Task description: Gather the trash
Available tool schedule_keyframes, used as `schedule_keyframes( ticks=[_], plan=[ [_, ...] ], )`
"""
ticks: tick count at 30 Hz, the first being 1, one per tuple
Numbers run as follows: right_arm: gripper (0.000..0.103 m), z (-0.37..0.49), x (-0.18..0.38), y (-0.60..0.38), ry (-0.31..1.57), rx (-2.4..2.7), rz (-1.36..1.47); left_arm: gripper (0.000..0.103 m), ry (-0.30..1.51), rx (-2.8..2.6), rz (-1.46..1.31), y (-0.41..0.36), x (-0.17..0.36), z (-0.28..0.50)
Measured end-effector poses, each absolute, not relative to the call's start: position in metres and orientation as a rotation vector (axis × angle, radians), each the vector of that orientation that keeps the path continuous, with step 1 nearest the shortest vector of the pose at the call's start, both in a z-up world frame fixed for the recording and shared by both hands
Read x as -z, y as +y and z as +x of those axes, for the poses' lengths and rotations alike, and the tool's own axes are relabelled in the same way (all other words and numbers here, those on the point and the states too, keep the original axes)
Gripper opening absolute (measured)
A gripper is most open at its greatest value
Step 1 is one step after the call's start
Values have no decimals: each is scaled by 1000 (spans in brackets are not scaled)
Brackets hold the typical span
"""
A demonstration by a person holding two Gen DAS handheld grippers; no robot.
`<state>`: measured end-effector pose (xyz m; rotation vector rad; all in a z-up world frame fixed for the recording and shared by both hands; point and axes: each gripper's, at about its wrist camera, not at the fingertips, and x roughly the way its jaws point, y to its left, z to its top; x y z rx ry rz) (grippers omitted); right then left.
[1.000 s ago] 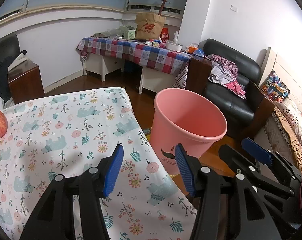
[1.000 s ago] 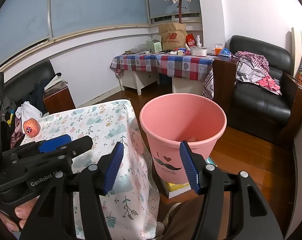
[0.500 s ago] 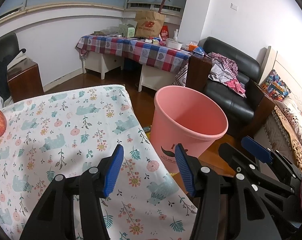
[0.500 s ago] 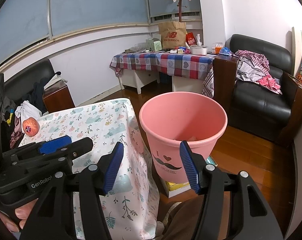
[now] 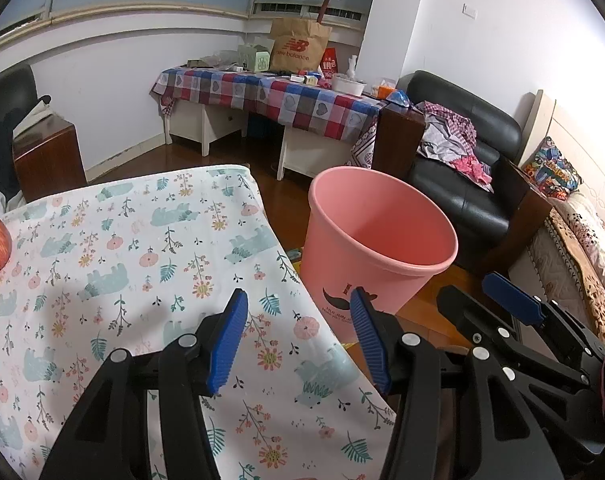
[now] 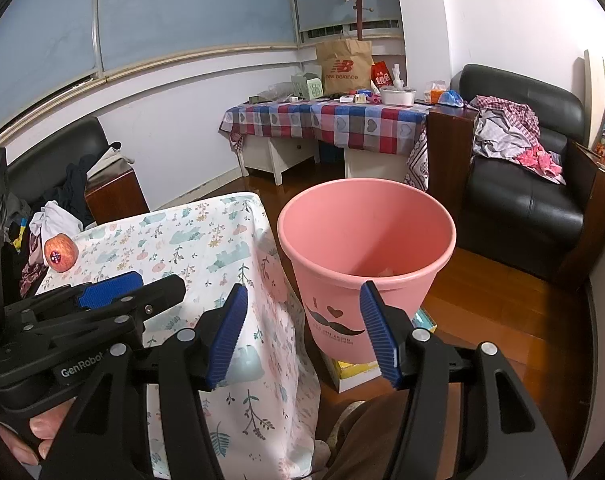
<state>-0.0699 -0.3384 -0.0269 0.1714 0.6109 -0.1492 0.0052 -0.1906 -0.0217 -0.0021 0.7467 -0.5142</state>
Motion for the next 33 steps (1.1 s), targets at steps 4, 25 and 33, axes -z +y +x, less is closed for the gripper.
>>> schedule_keyframes(
  ticks=[4, 25, 33],
  plan=[
    [59, -71, 29, -338, 612, 149, 173, 53, 747, 514, -2, -191, 21, 6],
    [59, -70, 33, -337, 621, 149, 174, 51, 768, 522, -5, -188, 27, 8],
    [59, -71, 40, -332, 626, 147, 168, 51, 768, 520, -10, -185, 29, 7]
  ],
)
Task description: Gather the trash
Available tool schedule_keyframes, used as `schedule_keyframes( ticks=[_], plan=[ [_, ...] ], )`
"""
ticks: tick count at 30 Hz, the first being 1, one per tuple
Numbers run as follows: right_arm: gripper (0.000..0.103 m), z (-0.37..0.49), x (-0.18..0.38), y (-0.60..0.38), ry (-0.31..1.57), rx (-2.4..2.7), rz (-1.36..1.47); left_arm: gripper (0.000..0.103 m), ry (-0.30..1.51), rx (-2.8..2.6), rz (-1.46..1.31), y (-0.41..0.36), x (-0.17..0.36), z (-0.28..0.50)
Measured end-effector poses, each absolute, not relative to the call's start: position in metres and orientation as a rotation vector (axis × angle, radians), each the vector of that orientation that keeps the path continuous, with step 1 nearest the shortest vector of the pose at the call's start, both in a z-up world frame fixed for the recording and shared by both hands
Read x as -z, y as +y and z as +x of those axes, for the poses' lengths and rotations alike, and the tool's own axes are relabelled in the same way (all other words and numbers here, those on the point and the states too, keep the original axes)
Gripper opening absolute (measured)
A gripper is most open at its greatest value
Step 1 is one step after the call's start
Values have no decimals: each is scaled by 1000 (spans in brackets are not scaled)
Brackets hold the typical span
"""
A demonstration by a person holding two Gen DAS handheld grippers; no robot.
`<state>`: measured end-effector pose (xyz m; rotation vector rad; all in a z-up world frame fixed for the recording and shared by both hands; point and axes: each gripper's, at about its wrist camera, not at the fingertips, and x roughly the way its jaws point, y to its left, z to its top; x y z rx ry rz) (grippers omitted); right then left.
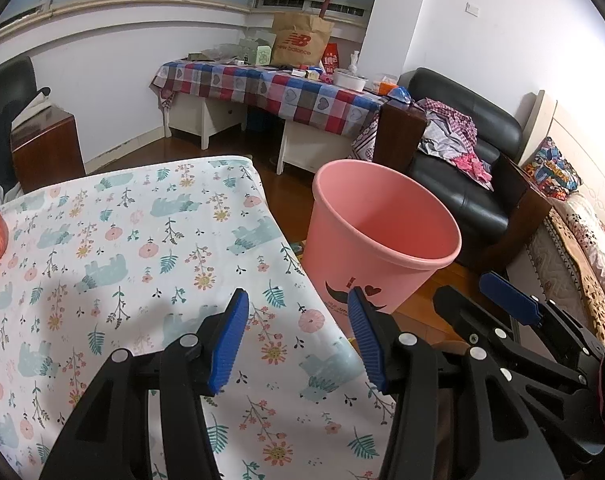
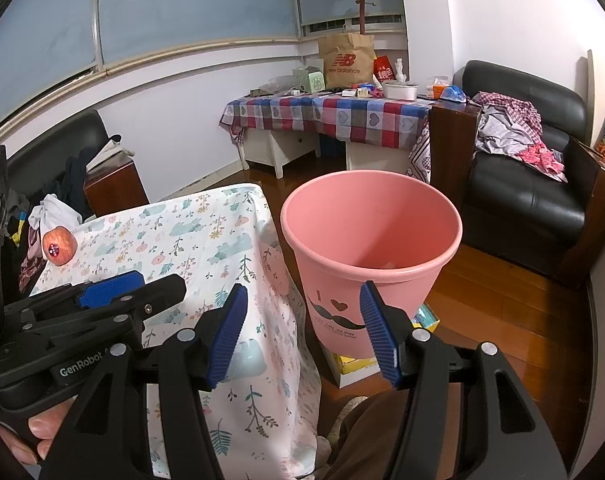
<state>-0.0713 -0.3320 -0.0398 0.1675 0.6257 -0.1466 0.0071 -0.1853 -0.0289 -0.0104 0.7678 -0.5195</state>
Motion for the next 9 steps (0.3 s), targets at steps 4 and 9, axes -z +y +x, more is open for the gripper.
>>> schedule_keyframes(
  ticks=[4, 9],
  plan=[
    [59, -70, 42, -328, 630, 144, 162, 51, 772, 513, -14, -183, 30, 8],
    [59, -65, 40, -324, 638, 135, 154, 51, 776, 506, -21, -179, 29, 13]
  ],
)
